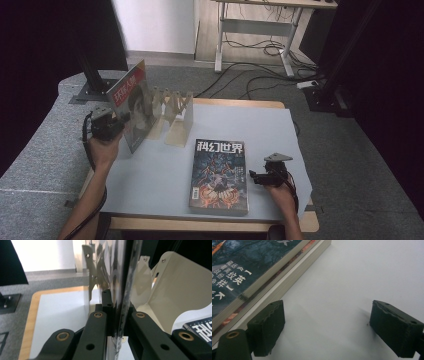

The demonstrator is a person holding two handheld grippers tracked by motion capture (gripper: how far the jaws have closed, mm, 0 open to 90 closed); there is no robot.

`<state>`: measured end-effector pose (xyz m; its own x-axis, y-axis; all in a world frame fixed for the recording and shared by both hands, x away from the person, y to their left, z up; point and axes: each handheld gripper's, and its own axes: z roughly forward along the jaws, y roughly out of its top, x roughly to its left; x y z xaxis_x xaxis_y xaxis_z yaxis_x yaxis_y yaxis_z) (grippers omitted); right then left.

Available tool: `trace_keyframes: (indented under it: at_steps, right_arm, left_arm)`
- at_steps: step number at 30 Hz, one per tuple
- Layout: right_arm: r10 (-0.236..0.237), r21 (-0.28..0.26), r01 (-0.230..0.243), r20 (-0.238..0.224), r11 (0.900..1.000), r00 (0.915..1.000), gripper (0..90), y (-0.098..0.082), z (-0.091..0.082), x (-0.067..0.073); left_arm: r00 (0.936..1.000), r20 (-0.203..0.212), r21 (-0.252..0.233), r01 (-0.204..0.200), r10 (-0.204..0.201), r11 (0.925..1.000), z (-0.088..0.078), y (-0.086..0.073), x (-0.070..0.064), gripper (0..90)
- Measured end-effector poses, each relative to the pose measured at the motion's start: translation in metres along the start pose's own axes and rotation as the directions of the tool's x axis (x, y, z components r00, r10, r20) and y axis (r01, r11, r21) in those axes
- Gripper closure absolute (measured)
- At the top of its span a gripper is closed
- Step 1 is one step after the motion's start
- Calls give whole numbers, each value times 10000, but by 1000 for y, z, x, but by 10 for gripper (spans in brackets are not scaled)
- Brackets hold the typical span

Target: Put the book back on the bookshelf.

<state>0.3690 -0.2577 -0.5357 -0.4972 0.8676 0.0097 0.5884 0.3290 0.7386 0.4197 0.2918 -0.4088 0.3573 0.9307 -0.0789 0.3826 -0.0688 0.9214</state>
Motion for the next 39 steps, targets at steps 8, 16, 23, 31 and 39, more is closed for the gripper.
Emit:
trace_keyframes:
  at_steps: [8,16,23,31,39]
  right_arm:
    - [0,-3,0,0,10000,10000,124,0,0,0]
    - [0,-2,0,1,10000,10000,124,0,0,0]
    - [-1,-2,1,0,10000,10000,124,0,0,0]
    - [4,-1,-4,2,10000,10000,124,0,0,0]
    - [-6,-4,6,1,10000,10000,124,0,0,0]
  left_arm:
    - [9997,-49,-149,-233,233,9996,7,-4,-2,872]
    - [9966,-762,-139,-325,314,9994,10,-14,9,868]
    - [9972,-692,-114,-292,284,9995,8,-13,18,830]
    - [9946,-735,-25,-732,728,9973,2,-6,17,632]
    - [9942,-604,1092,-825,895,9906,0,-10,15,421]
